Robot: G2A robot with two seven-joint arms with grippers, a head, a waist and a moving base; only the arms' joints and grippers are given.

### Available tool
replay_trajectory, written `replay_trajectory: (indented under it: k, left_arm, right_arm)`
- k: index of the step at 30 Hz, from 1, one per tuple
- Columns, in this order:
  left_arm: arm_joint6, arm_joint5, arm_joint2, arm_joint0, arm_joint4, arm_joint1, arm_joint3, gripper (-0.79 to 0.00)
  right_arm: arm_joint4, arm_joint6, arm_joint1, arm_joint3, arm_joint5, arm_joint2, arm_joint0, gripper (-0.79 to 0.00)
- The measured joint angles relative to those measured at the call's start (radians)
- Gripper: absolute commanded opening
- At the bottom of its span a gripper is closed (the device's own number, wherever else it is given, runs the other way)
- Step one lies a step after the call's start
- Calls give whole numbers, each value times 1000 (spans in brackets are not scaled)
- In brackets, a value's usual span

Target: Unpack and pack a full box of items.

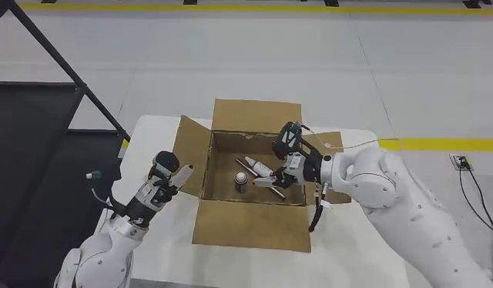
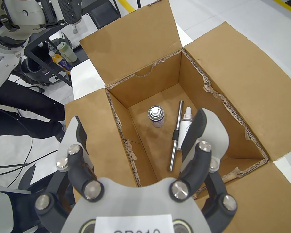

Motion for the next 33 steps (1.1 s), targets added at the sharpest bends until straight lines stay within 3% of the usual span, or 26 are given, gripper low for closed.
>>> replay_trajectory:
  k: [8, 12, 22, 33]
  left_arm:
    - [0, 1, 0, 0, -1, 0, 0, 0]
    - [1, 32, 0, -2, -16, 3, 7, 0]
    - [6, 45, -74, 33, -109, 16, -3, 0]
    - [19, 41, -97, 57, -152, 20, -6, 0]
  right_arm:
    - [-2, 1, 0, -2, -2, -2, -1, 0]
    - [-25, 28, -22, 4, -25, -83, 28, 0]
    - [-143, 123, -168, 229, 228, -387, 272, 0]
    - [-119, 80, -352, 584, 172, -571, 409, 0]
